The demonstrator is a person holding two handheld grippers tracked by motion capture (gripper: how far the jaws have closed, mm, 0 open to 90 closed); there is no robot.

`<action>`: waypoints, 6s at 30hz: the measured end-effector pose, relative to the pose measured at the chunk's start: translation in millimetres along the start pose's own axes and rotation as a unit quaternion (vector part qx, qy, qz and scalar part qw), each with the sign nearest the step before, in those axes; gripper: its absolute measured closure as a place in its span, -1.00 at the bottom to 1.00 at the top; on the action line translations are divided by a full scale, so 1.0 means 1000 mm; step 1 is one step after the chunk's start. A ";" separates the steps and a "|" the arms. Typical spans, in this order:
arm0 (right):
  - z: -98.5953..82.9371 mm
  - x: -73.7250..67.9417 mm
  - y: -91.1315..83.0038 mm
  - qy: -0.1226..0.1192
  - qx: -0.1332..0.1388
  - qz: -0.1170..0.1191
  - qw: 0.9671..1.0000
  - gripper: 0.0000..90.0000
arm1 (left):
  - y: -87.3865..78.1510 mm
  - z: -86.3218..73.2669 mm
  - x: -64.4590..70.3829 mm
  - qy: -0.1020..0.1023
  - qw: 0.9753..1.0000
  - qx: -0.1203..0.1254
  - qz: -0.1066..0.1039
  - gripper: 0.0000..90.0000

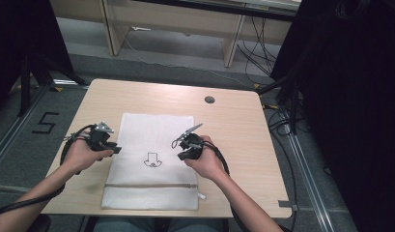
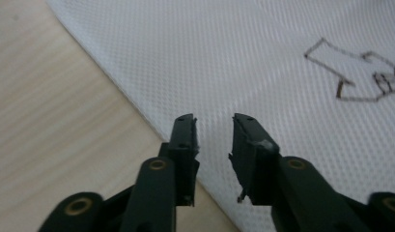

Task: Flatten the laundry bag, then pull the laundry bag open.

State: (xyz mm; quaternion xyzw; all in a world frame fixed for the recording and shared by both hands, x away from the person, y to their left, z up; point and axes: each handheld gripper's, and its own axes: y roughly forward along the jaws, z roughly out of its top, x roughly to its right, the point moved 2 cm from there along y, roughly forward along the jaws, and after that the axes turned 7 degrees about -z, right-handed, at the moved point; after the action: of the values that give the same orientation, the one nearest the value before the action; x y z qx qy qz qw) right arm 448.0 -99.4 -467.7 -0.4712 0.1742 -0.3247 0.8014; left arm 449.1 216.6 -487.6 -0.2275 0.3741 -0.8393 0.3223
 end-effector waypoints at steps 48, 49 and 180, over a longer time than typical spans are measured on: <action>-0.060 0.056 0.007 0.045 -0.043 -0.040 0.997 1.00 | 0.061 0.021 0.064 0.057 0.996 -0.046 -0.043 0.84; -0.060 0.056 0.007 0.045 -0.043 -0.040 0.997 1.00 | 0.060 0.021 0.064 0.067 0.996 -0.050 -0.041 0.84; -0.115 0.043 -0.047 0.118 -0.082 0.046 0.989 1.00 | 0.069 0.035 0.106 0.127 0.982 0.052 -0.129 0.19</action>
State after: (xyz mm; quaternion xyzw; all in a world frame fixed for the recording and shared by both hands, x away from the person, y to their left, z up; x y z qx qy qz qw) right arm 395.7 -219.1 -482.8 -0.4849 0.3152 -0.3254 0.7481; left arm 423.9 89.3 -504.5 -0.1481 0.3359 -0.9140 0.1725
